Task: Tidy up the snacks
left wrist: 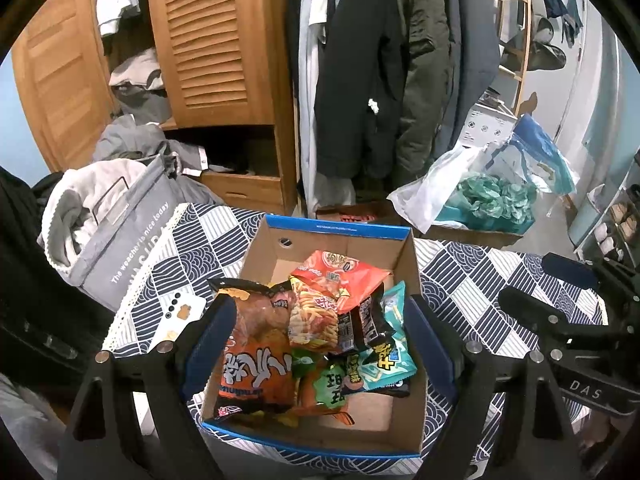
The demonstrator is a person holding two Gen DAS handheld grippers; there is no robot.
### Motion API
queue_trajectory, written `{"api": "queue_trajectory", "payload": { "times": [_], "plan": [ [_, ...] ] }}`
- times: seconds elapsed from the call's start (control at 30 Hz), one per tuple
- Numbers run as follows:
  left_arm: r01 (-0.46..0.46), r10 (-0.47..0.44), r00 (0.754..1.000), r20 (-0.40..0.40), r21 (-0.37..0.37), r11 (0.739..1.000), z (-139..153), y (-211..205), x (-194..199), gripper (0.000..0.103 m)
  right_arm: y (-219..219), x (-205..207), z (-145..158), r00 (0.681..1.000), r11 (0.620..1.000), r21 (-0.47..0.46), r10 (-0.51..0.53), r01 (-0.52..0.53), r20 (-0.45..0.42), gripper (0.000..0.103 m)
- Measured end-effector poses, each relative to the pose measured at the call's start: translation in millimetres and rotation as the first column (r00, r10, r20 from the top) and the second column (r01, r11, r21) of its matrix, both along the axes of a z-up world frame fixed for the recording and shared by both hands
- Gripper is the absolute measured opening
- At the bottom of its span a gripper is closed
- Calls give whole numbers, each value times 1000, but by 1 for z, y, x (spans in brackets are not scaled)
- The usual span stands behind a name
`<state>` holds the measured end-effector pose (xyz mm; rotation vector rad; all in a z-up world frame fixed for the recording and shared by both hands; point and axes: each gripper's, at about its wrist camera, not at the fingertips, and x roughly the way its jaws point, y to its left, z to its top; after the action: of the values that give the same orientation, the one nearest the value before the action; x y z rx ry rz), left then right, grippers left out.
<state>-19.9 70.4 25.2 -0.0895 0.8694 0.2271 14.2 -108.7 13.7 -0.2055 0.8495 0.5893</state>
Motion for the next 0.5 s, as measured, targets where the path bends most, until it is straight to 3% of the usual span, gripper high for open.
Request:
{"api": "queue_trajectory", "payload": {
  "times": [0.5],
  "plan": [
    [8,-8,1000,0,8,1000,1,2,0,87,-2,2,-1,1000,1000,-1,0,0,-2,69]
  ]
}}
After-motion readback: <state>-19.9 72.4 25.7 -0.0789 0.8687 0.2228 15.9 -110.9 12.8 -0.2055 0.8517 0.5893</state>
